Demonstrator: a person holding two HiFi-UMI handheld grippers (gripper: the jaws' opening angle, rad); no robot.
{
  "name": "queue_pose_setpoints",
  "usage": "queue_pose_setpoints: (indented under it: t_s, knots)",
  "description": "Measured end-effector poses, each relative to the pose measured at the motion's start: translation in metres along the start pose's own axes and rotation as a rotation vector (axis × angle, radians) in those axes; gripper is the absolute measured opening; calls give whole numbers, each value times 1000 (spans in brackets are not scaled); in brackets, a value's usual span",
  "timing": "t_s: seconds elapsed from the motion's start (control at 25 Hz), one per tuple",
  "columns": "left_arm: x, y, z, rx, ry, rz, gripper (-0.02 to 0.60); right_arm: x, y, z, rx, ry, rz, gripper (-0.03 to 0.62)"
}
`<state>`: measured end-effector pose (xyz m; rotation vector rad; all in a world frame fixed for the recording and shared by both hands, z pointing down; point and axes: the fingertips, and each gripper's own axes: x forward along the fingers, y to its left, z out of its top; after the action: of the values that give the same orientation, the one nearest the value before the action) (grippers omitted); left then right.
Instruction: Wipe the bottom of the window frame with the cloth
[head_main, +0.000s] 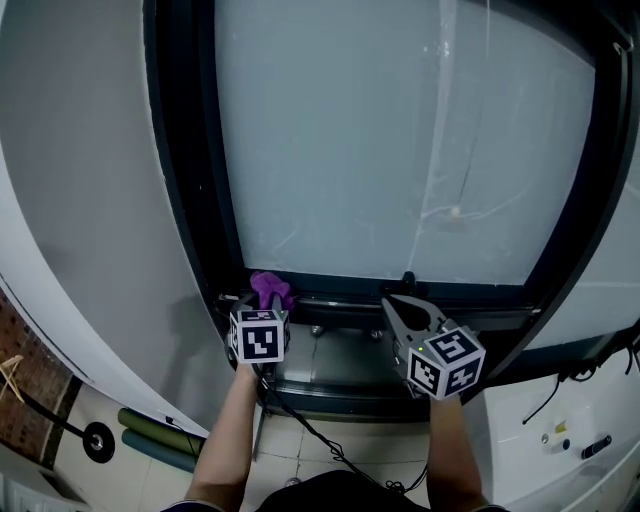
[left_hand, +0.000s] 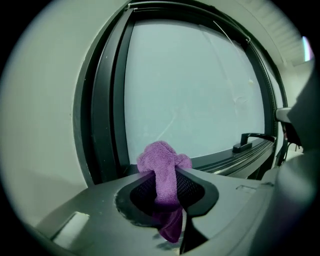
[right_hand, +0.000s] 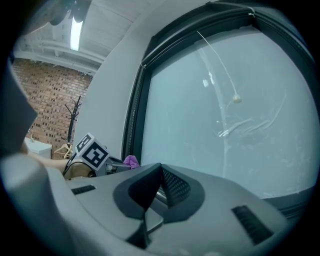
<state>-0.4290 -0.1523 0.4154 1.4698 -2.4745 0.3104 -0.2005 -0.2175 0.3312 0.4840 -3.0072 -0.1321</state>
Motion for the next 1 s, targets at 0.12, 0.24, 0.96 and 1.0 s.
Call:
queue_pose_setpoints:
  t_s: [0.12, 0.24, 0.96, 1.0]
  knots:
    - [-9, -26, 16, -3, -46, -58, 92, -7, -8, -2, -2, 8, -9, 15]
    - [-15, -56, 31, 9, -81, -115, 93, -17, -19, -5, -1, 16, -27, 15]
    - [-32, -209, 126, 90, -226, -294, 94, -107, -90, -1, 9, -11, -192, 15]
    - [-33, -220, 132, 90, -230, -306, 94, -114, -95, 0, 9, -15, -203, 15]
